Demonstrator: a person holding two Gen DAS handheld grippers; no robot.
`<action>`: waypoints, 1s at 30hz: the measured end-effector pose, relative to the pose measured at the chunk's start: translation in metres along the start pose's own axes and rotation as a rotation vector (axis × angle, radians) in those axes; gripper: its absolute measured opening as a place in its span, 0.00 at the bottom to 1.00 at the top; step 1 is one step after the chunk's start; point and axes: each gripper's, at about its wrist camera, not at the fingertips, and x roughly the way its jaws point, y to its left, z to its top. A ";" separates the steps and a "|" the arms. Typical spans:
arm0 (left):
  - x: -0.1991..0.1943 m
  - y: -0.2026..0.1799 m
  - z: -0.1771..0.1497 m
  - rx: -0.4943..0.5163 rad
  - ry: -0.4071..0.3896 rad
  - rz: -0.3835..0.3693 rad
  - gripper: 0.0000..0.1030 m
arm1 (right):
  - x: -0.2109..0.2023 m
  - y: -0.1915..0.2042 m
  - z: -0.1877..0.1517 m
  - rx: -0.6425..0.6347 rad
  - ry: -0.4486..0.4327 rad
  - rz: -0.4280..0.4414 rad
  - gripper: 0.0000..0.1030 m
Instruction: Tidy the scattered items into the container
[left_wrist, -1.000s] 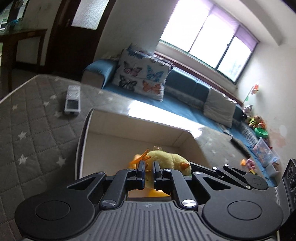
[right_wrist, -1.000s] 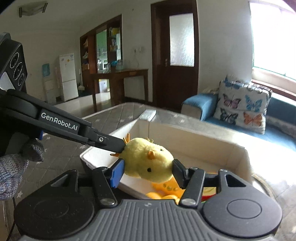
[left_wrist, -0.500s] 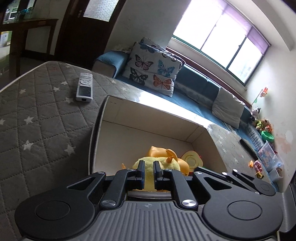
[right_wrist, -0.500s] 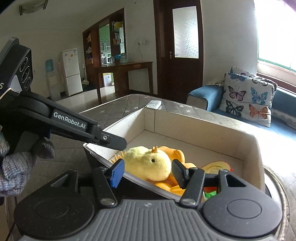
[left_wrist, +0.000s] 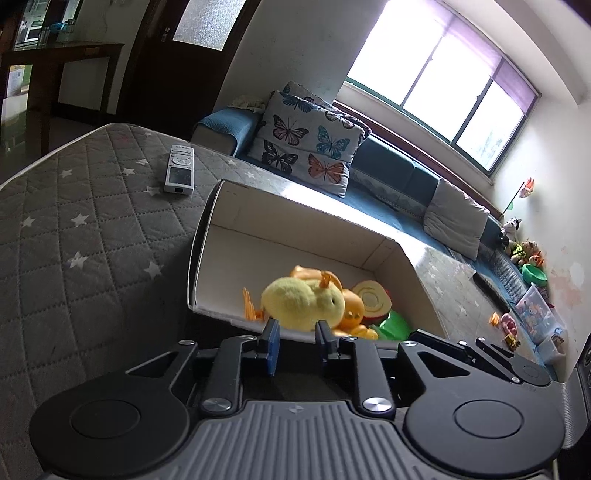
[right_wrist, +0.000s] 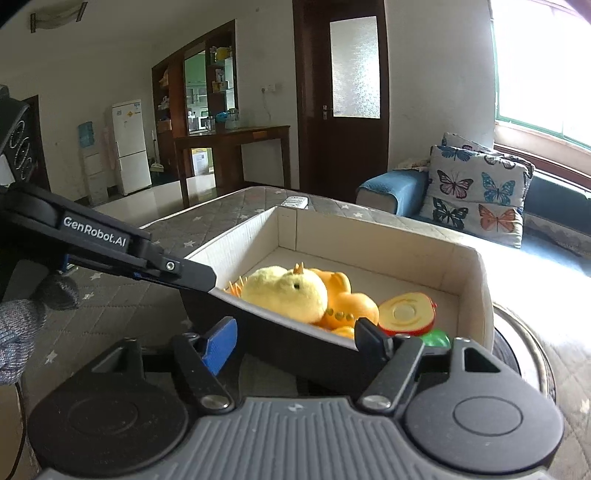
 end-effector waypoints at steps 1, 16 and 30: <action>-0.001 -0.001 -0.002 0.003 0.002 0.003 0.24 | -0.001 0.000 -0.002 0.005 0.002 -0.002 0.73; -0.001 -0.017 -0.032 0.030 0.047 0.077 0.25 | -0.020 -0.003 -0.025 0.064 0.032 -0.061 0.95; 0.000 -0.027 -0.046 0.064 0.072 0.121 0.25 | -0.020 -0.005 -0.037 0.138 0.094 -0.111 1.00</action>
